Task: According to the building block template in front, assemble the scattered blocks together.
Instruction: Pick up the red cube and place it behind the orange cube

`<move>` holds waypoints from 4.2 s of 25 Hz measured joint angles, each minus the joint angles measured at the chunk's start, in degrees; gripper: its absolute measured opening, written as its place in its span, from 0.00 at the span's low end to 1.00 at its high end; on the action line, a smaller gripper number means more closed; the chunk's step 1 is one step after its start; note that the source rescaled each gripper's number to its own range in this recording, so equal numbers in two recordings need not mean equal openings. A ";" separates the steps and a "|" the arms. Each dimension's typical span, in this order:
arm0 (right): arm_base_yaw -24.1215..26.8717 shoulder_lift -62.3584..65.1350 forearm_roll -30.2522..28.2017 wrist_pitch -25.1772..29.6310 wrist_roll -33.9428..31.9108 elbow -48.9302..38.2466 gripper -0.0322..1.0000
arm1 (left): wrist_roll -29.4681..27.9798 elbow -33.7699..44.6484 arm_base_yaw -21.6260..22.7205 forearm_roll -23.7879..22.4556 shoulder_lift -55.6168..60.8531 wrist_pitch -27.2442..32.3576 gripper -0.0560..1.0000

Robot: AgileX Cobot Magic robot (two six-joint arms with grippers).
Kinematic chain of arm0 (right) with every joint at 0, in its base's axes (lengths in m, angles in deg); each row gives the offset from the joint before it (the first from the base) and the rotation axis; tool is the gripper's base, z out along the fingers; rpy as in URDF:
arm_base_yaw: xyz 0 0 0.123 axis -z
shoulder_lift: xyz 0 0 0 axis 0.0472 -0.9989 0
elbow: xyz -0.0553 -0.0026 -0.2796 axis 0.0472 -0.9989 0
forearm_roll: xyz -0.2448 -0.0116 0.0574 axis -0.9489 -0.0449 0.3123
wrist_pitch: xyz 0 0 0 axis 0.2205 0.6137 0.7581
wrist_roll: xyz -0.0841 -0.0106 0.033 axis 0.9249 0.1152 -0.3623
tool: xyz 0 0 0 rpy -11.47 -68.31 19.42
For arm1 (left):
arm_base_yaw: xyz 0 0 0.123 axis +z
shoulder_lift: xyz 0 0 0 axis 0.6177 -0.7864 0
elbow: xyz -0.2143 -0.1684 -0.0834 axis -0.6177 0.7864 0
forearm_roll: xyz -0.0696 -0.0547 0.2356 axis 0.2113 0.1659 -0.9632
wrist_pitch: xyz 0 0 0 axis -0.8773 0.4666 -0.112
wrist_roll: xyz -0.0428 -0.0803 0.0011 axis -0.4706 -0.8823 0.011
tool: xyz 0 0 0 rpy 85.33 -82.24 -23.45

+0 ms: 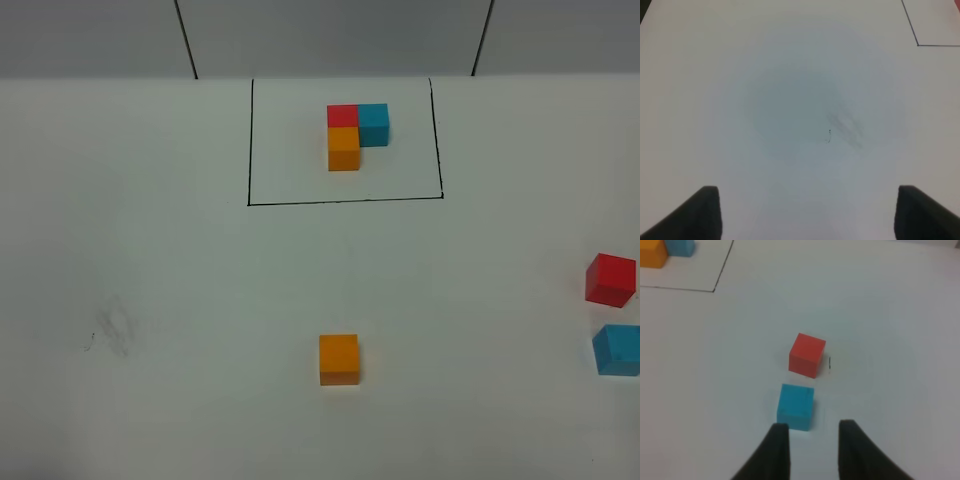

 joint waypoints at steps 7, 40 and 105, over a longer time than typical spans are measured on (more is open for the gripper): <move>0.00 0.00 0.00 0.00 0.00 0.00 0.03 | 0.04 0.00 0.00 0.00 0.00 0.00 0.62; 0.00 -54.79 -6.65 -12.79 -18.20 14.92 0.99 | 0.04 0.00 0.00 0.00 0.00 0.00 0.62; -9.17 -96.18 6.32 -39.54 -11.97 25.88 0.29 | 0.06 0.06 0.00 0.00 0.00 0.00 0.62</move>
